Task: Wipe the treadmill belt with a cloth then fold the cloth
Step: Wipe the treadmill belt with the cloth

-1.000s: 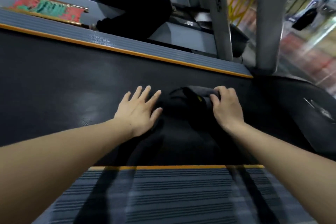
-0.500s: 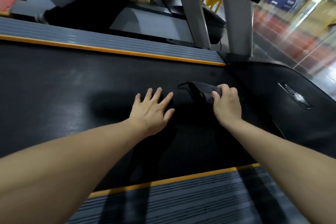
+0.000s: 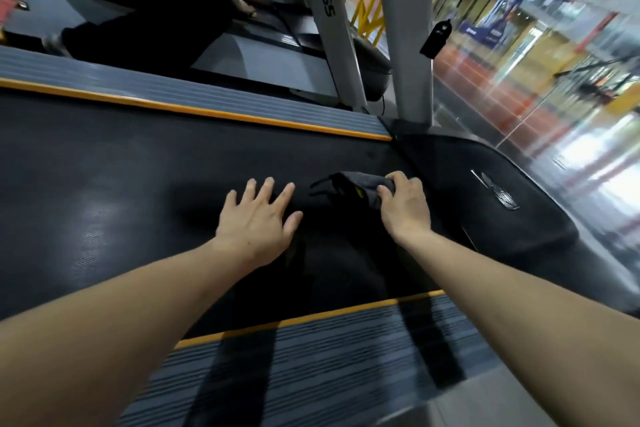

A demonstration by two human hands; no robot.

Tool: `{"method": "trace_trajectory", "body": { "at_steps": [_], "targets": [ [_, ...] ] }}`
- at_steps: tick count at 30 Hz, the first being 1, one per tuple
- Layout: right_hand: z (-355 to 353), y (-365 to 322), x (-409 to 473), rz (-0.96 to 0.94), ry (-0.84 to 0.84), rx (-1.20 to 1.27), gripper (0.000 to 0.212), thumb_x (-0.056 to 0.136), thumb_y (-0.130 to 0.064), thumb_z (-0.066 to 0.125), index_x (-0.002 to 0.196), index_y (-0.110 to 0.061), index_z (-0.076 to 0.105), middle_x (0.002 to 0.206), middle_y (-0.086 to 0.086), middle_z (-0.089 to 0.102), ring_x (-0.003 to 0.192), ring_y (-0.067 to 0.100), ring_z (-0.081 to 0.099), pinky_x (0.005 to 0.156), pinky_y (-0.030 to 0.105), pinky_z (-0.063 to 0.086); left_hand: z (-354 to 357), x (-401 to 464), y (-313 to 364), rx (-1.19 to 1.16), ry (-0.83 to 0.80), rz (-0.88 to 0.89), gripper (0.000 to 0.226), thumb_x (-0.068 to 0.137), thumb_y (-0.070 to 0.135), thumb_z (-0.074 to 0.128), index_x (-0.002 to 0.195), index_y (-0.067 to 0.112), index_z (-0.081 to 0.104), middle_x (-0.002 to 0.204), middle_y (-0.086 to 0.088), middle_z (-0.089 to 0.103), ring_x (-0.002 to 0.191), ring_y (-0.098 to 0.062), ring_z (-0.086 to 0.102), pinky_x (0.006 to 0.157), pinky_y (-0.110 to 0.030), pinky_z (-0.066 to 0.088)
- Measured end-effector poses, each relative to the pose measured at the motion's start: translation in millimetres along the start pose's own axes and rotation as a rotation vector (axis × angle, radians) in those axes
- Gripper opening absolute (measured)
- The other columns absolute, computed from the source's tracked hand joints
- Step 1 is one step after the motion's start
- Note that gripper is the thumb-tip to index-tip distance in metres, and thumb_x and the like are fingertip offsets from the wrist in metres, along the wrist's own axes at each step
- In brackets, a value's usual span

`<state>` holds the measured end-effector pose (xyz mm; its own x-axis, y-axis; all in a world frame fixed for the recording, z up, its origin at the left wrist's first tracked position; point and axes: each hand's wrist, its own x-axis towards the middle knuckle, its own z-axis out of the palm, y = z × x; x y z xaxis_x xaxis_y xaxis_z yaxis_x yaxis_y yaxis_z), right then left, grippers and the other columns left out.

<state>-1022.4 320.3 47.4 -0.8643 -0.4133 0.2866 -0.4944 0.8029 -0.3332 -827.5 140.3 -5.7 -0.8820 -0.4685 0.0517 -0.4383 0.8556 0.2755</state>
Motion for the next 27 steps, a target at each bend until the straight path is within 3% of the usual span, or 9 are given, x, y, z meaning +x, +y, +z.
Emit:
{"method": "trace_trajectory", "body": {
  "at_steps": [5, 10, 13, 19, 23, 25, 27],
  "targets": [
    [23.4, 18.2, 13.1, 0.009, 0.030, 0.064, 0.014, 0.101, -0.036, 0.047, 0.107, -0.025, 0.052, 0.108, 0.004, 0.044, 0.096, 0.026, 0.053, 0.079, 0.039, 0.047, 20.2, 14.0, 6.5, 0.049, -0.029, 0.034, 0.067, 0.100, 0.065, 0.012, 0.161, 0.039, 0.001, 0.170, -0.001, 0.005, 0.156, -0.030, 0.002, 0.123, -0.053, 0.013],
    [21.9, 45.6, 54.9, -0.076, 0.193, 0.058, 0.019, 0.099, -0.035, 0.050, 0.114, -0.024, 0.055, 0.111, 0.003, 0.045, 0.102, 0.024, 0.050, 0.078, 0.031, 0.039, 43.7, 51.6, 33.7, 0.053, -0.061, 0.037, 0.067, 0.100, 0.065, 0.012, 0.161, 0.037, 0.005, 0.170, -0.004, 0.007, 0.156, -0.032, 0.004, 0.123, -0.054, 0.014],
    [14.4, 66.5, 71.1, -0.127, 0.229, 0.017, 0.018, 0.098, -0.035, 0.051, 0.114, -0.026, 0.054, 0.110, 0.001, 0.043, 0.102, 0.022, 0.050, 0.082, 0.034, 0.046, 45.6, 68.3, 53.1, 0.073, -0.072, 0.068, 0.067, 0.100, 0.065, 0.011, 0.161, 0.037, 0.005, 0.170, -0.004, 0.008, 0.156, -0.032, 0.005, 0.122, -0.055, 0.015],
    [52.4, 112.6, 63.2, -0.047, -0.243, -0.023, 0.026, 0.095, -0.032, 0.054, 0.120, -0.027, 0.055, 0.127, 0.009, 0.051, 0.113, 0.032, 0.056, 0.096, 0.042, 0.047, 59.1, 91.4, 81.6, 0.079, -0.107, 0.070, 0.066, 0.101, 0.064, 0.013, 0.161, 0.038, 0.005, 0.170, -0.004, 0.006, 0.156, -0.032, 0.003, 0.123, -0.055, 0.013],
    [64.3, 117.4, 60.5, -0.118, -0.113, -0.022, 0.042, 0.094, -0.053, 0.043, 0.128, -0.030, 0.052, 0.134, -0.001, 0.054, 0.122, 0.022, 0.053, 0.102, 0.043, 0.045, 83.6, 88.6, 91.7, 0.090, -0.131, 0.092, 0.065, 0.101, 0.063, 0.014, 0.161, 0.038, 0.004, 0.170, -0.002, 0.002, 0.156, -0.030, -0.001, 0.124, -0.054, 0.009],
    [70.5, 115.0, 68.4, -0.164, -0.122, -0.065, 0.052, 0.094, -0.060, 0.035, 0.137, -0.034, 0.048, 0.147, 0.000, 0.046, 0.138, 0.023, 0.041, 0.112, 0.046, 0.036, 91.3, 93.9, 94.7, 0.105, -0.121, 0.113, 0.065, 0.102, 0.062, 0.015, 0.161, 0.038, 0.003, 0.171, -0.001, -0.001, 0.156, -0.029, -0.004, 0.125, -0.054, 0.006],
    [78.3, 113.4, 76.3, -0.169, -0.297, -0.186, 0.059, 0.095, -0.065, 0.028, 0.149, -0.041, 0.033, 0.163, 0.003, 0.022, 0.151, 0.027, 0.015, 0.121, 0.050, 0.018, 97.4, 101.8, 97.9, 0.122, -0.119, 0.132, 0.064, 0.102, 0.061, 0.015, 0.160, 0.039, 0.003, 0.171, -0.001, -0.002, 0.156, -0.028, -0.007, 0.125, -0.053, 0.004]
  ]
}}
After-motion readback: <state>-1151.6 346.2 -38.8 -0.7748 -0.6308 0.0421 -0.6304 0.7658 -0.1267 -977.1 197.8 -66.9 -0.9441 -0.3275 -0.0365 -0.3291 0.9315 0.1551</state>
